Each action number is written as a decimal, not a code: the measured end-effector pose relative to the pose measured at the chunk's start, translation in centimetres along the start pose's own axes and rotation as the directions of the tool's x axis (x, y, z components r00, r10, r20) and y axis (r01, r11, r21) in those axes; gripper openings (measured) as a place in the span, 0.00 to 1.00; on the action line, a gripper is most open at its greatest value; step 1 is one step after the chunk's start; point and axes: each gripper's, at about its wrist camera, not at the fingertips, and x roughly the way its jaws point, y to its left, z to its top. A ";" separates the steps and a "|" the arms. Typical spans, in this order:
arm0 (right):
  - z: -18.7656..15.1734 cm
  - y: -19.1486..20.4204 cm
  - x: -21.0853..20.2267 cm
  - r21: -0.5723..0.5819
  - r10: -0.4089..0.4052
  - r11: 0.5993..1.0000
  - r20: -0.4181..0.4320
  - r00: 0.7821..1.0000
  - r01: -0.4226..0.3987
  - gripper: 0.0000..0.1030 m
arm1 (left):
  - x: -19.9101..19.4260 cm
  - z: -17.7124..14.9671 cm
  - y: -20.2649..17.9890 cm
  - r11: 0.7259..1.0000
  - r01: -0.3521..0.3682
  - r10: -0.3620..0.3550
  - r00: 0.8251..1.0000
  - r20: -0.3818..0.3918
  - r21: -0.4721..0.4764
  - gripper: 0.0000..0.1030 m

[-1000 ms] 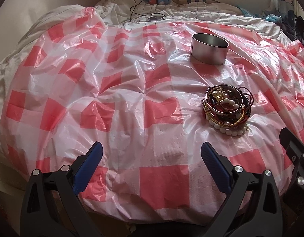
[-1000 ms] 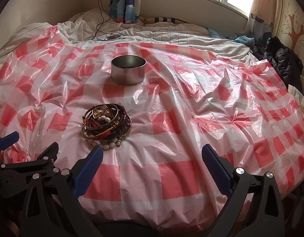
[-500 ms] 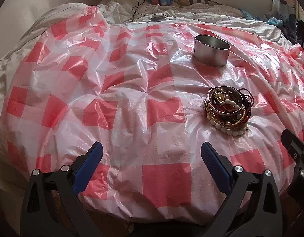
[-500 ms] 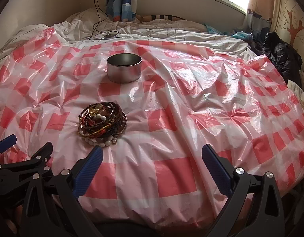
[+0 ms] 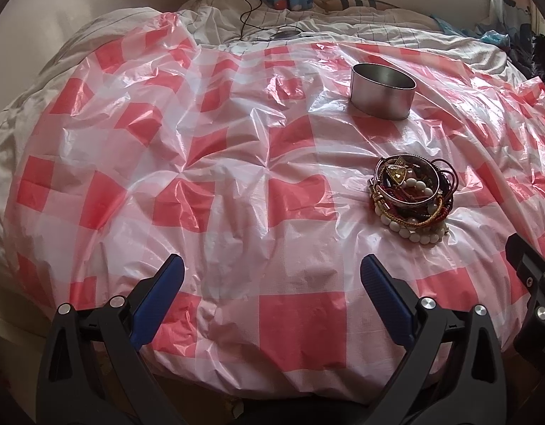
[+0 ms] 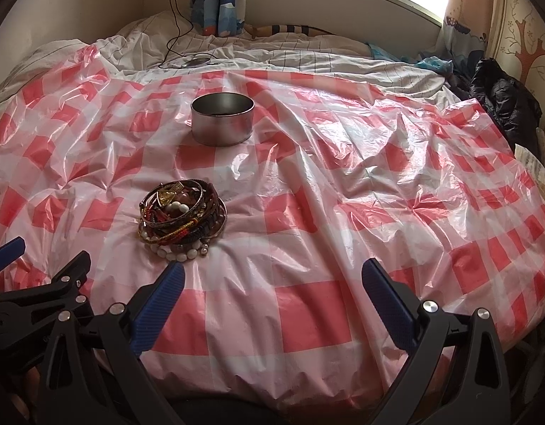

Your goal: Organize jewelry

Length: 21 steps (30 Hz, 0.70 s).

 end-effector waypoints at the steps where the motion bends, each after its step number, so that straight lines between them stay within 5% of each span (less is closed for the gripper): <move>1: 0.0 0.0 0.0 0.000 0.000 1.000 0.000 1.000 0.000 0.93 | 0.0 0.0 0.0 1.000 0.001 -0.001 1.000 0.000 0.000 0.93; 7: -0.1 0.1 0.0 -0.004 0.000 1.000 -0.004 1.000 0.000 0.93 | 0.1 0.1 0.0 1.000 0.007 -0.007 1.000 -0.012 -0.007 0.93; 11: 0.1 -0.5 -0.9 -0.004 0.128 0.992 0.041 0.991 -0.128 0.93 | 0.9 0.7 0.1 0.991 0.133 -0.133 0.990 -0.057 0.008 0.93; 16: 0.3 -3.5 -5.4 -0.056 0.240 0.970 0.359 0.902 -0.236 0.93 | 0.4 1.8 0.3 0.982 0.189 -0.189 0.982 0.003 -0.002 0.93; 17: 0.4 -3.6 -4.6 -0.100 0.255 0.967 0.350 0.902 -0.234 0.93 | 0.5 1.9 0.1 0.979 0.203 -0.203 0.979 0.006 -0.002 0.93; 18: 0.8 -3.6 -3.2 -0.151 0.250 0.965 0.283 0.926 -0.214 0.93 | 0.8 2.2 -0.1 0.975 0.221 -0.221 0.975 -0.009 -0.007 0.93; 21: 1.2 -4.6 -0.7 -0.122 0.171 0.982 0.238 0.956 -0.145 0.93 | 2.0 2.4 -0.8 0.977 0.211 -0.211 0.977 -0.037 -0.023 0.93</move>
